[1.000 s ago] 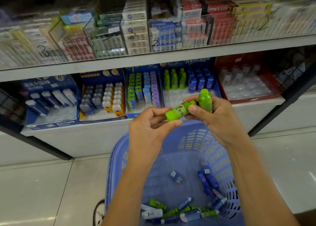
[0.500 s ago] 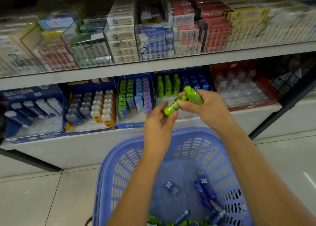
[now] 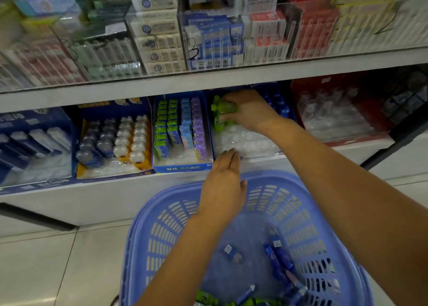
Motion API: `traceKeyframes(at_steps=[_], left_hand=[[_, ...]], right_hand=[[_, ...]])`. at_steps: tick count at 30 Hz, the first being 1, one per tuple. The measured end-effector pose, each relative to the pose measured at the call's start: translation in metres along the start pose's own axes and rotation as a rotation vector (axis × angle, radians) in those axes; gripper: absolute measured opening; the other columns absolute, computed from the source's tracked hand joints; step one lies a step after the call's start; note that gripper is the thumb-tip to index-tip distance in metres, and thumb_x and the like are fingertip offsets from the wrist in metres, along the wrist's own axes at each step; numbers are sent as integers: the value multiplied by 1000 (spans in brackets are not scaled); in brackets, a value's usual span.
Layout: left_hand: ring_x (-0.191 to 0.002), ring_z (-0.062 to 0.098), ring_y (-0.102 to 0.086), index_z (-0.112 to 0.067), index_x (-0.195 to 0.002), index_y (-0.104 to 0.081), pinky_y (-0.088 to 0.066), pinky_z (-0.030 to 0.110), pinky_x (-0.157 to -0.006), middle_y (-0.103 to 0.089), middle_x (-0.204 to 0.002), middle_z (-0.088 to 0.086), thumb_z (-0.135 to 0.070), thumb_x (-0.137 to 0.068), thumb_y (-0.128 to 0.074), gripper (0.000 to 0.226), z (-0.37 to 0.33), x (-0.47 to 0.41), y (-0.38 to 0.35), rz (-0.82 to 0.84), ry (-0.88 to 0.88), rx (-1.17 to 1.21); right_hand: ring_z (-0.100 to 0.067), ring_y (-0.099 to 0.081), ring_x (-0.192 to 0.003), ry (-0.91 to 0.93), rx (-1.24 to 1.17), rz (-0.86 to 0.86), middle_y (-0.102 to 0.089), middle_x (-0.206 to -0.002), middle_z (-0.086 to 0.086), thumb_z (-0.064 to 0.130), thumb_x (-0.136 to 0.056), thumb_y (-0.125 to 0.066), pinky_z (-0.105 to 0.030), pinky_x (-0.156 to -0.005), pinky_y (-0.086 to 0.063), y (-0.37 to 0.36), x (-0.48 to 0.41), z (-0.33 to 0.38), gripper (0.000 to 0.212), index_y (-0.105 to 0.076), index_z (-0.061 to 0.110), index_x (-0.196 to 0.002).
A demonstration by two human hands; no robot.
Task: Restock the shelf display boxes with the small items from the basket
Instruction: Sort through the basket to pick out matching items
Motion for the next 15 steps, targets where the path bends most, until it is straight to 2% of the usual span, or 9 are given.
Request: traceKeyframes(at_steps=[3, 8, 10, 13, 15], left_hand=[[-145, 21, -16, -5, -150, -17, -17, 27, -119, -18, -157, 7, -26, -96, -50, 66, 1, 1, -1, -14, -13, -4], [-146, 19, -13, -6, -150, -15, -15, 27, -119, -16, -158, 6, -26, -98, -48, 65, 2, 0, 0, -16, -6, 20], [-146, 19, -11, -7, -151, -14, -14, 27, -119, -14, -158, 5, -27, -98, -47, 65, 1, 0, 0, -17, -3, 21], [-146, 18, -11, -7, -151, -13, -14, 26, -119, -14, -158, 4, -28, -98, -46, 66, 1, -1, 0, -21, -2, 13], [-146, 18, -11, -7, -151, -13, -14, 26, -119, -14, -158, 4, -28, -98, -46, 66, 2, -1, -1, -26, 0, 17]], right_hand=[[-22, -51, -114, 29, 85, 88, -58, -125, -9, 29, -82, -71, -17, -77, -33, 5, -8, 2, 50, -56, 12, -127], [-21, -55, -105, 64, 101, 140, -61, -116, -8, 24, -79, -72, -27, -86, -44, 8, -10, 6, 41, -63, 10, -116], [-22, -57, -103, 39, 98, 146, -62, -115, -8, 27, -79, -73, -28, -84, -46, 9, -11, 6, 42, -63, 9, -116], [-23, -54, -102, 67, 163, 169, -58, -109, -7, 26, -81, -71, -25, -71, -39, 6, -13, 7, 37, -63, 8, -112], [-23, -51, -105, 110, 206, 186, -56, -111, -8, 23, -82, -69, -25, -75, -38, 1, -14, 10, 35, -63, 9, -113]])
Point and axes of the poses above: each hand's wrist, its own x-axis away from the middle knuckle, its own y-axis out of the back of the hand, z = x × y, the point moved 2 cm from there along -x, towards the middle knuckle
